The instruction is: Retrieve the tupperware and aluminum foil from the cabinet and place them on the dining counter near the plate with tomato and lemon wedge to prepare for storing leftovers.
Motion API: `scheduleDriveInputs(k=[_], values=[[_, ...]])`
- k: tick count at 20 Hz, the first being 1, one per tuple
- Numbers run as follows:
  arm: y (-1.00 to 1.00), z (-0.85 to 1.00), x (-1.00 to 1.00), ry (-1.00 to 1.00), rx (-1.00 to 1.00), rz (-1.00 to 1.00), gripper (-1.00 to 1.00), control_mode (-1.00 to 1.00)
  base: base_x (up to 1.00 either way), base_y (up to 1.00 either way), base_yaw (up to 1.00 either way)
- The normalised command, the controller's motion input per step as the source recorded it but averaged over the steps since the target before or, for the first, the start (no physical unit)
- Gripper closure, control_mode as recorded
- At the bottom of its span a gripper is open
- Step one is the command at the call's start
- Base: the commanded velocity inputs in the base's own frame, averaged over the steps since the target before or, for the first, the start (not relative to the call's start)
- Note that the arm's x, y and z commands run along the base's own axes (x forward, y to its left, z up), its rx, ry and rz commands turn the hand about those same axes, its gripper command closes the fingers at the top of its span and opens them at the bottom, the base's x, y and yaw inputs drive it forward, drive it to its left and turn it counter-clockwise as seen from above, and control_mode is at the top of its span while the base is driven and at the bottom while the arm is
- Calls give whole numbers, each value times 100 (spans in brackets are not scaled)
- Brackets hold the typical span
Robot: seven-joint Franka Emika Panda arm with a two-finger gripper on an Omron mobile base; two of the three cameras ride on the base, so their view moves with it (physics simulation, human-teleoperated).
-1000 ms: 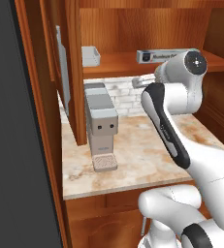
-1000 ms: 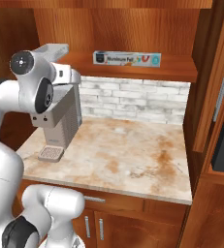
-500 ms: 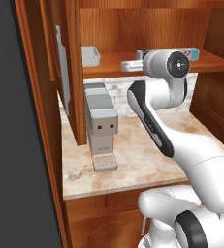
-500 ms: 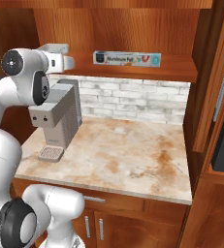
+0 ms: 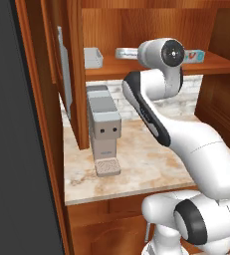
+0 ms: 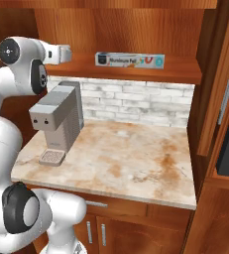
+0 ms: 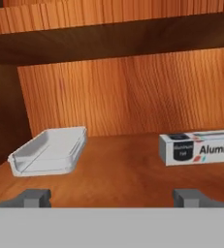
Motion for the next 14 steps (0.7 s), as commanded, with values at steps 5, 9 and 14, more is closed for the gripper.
scheduleDriveInputs(k=[5,9,14], values=[[40,-1,25,1,0,0,-100,-100,0,0,0],[24,-13,43,4,0,0,-100,-100,0,0,0],[27,-13,57,16,0,0,-100,-100,0,0,0]])
